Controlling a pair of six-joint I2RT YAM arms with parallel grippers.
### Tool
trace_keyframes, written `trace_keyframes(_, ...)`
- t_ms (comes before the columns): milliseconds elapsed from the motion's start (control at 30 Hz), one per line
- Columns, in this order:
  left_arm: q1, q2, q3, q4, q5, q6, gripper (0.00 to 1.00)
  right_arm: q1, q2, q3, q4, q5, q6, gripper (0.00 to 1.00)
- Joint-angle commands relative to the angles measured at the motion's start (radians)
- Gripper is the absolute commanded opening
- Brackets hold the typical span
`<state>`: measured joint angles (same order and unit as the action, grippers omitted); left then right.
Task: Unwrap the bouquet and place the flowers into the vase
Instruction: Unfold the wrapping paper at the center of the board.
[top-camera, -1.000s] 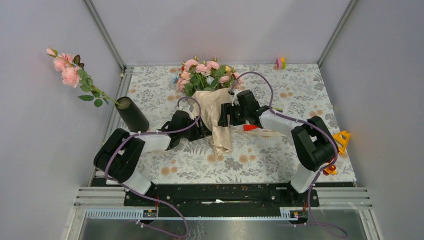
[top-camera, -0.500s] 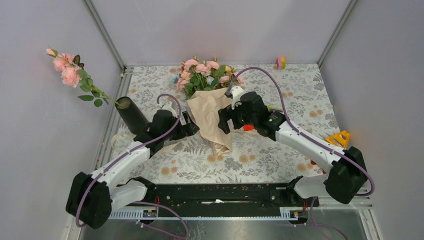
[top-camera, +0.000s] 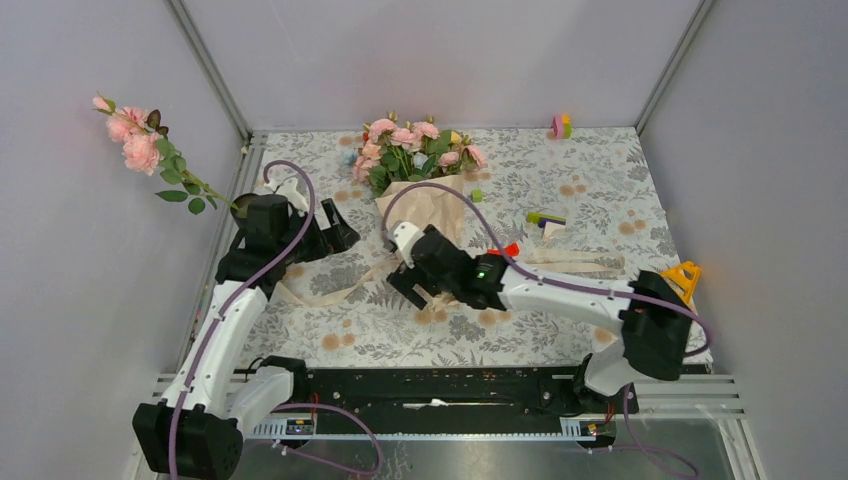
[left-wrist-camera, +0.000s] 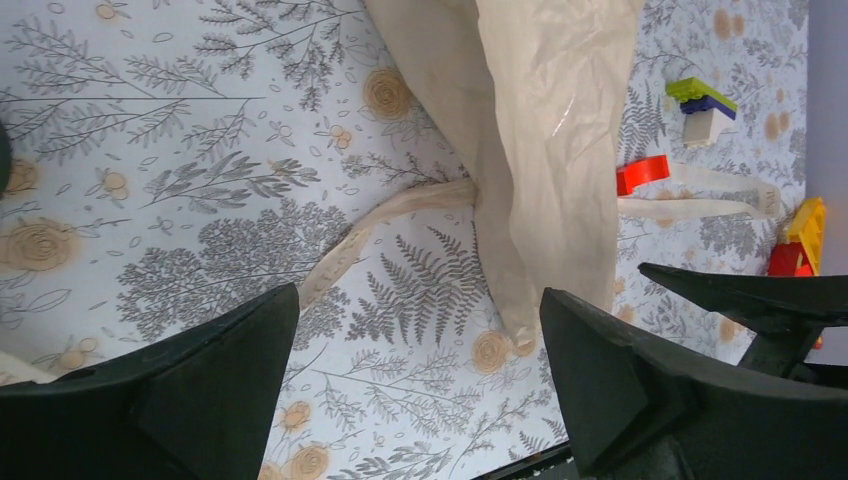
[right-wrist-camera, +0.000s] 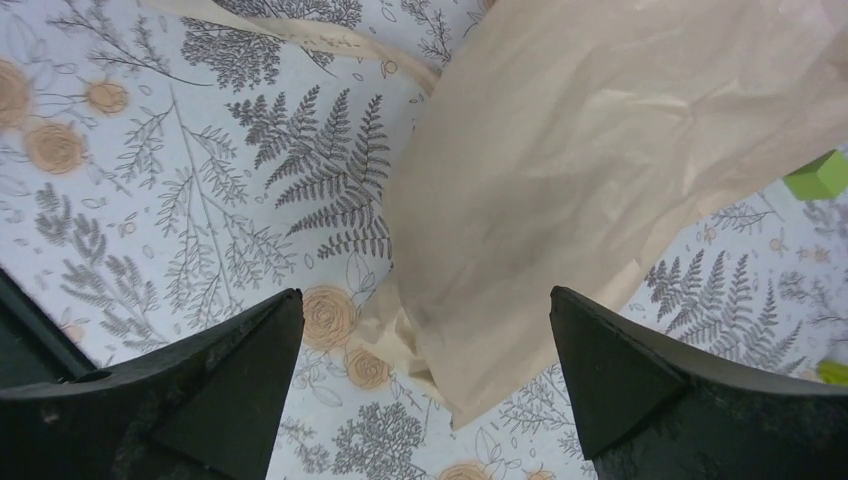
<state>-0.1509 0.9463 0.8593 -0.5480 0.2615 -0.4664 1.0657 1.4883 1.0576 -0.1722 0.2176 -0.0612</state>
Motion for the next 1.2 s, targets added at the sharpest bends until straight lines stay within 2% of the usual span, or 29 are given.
trace_keyframes(0,0.041,-0.002,0.051,-0.068,0.045,0.090,0.99,0.064,0.118,0.157,-0.034,0.210,-0.098,1.00)
trace_keyframes(100,0.056,-0.009,0.027,-0.050,0.041,0.085,0.99,0.101,0.176,0.196,-0.043,0.322,-0.138,1.00)
trace_keyframes(300,0.062,-0.037,-0.035,-0.015,0.043,0.047,0.99,0.132,0.251,0.207,-0.043,0.395,-0.179,1.00)
trace_keyframes(533,0.065,-0.058,-0.059,-0.003,0.031,0.038,0.99,0.142,0.345,0.259,-0.078,0.554,-0.169,0.99)
trace_keyframes(600,0.065,-0.058,-0.059,-0.003,0.030,0.042,0.99,0.142,0.358,0.283,-0.100,0.613,-0.160,0.96)
trace_keyframes(667,0.066,-0.058,-0.058,-0.003,0.027,0.044,0.99,0.142,0.353,0.291,-0.100,0.661,-0.156,0.90)
trace_keyframes(833,0.067,-0.053,-0.061,-0.001,0.021,0.041,0.99,0.134,0.319,0.293,-0.099,0.751,-0.136,0.63)
trace_keyframes(967,0.068,-0.057,-0.067,-0.001,0.019,0.041,0.99,0.094,0.254,0.281,-0.152,0.745,-0.040,0.42)
trace_keyframes(1167,0.068,-0.050,-0.091,-0.016,-0.017,0.043,0.99,-0.041,0.120,0.206,-0.236,0.602,0.188,0.25)
